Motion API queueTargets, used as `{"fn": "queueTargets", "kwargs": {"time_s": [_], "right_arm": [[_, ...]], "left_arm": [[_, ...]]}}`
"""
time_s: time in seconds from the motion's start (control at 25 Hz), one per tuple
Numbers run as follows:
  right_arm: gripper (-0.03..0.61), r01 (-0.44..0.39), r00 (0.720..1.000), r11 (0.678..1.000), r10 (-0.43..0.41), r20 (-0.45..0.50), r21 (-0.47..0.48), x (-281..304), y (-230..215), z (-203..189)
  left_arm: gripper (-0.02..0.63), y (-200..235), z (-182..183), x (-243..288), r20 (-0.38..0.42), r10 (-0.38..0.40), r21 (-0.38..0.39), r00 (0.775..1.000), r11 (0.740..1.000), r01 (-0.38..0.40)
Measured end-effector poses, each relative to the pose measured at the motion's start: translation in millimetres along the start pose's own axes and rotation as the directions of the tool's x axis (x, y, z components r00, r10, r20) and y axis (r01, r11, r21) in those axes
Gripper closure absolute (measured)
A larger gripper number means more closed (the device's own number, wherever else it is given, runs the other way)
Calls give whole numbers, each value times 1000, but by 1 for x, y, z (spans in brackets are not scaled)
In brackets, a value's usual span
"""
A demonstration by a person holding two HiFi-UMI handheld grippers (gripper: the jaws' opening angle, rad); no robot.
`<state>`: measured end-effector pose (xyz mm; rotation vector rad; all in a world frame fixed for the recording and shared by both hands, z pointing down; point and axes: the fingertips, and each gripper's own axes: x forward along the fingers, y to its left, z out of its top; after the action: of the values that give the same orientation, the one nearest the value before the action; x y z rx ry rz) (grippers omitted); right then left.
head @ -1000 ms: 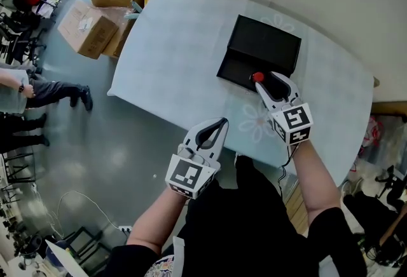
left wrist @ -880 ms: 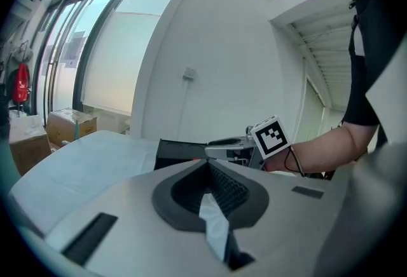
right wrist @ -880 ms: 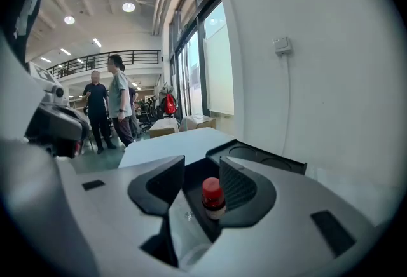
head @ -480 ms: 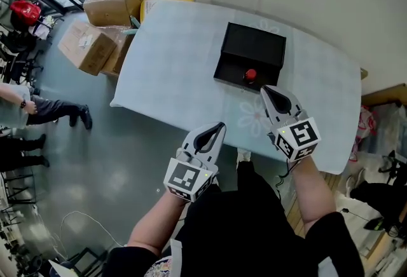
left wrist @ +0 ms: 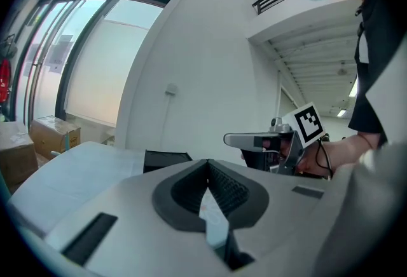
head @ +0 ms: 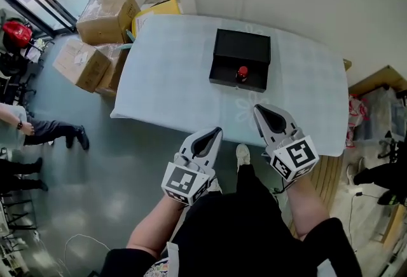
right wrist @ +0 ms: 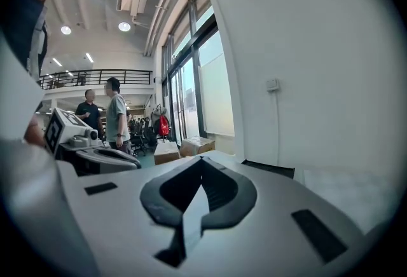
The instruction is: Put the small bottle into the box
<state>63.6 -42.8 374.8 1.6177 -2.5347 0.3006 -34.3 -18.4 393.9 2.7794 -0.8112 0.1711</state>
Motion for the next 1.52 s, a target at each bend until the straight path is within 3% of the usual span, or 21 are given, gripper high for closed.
{"fn": "queueTargets", "kwargs": {"time_s": [0.32, 0.68, 1.52], "right_arm": [[569, 57, 998, 998, -57, -12, 36, -38, 50, -21], [569, 84, 996, 995, -82, -35, 60, -65, 76, -33], [569, 47, 999, 998, -45, -29, 49, -73, 82, -30]], "left_arm": [[612, -18, -11, -32, -17, -90, 25, 996, 996, 90], [611, -34, -17, -42, -31, -145, 25, 989, 989, 146], [611, -46, -18, -41, -30, -135, 38, 990, 990, 136]]}}
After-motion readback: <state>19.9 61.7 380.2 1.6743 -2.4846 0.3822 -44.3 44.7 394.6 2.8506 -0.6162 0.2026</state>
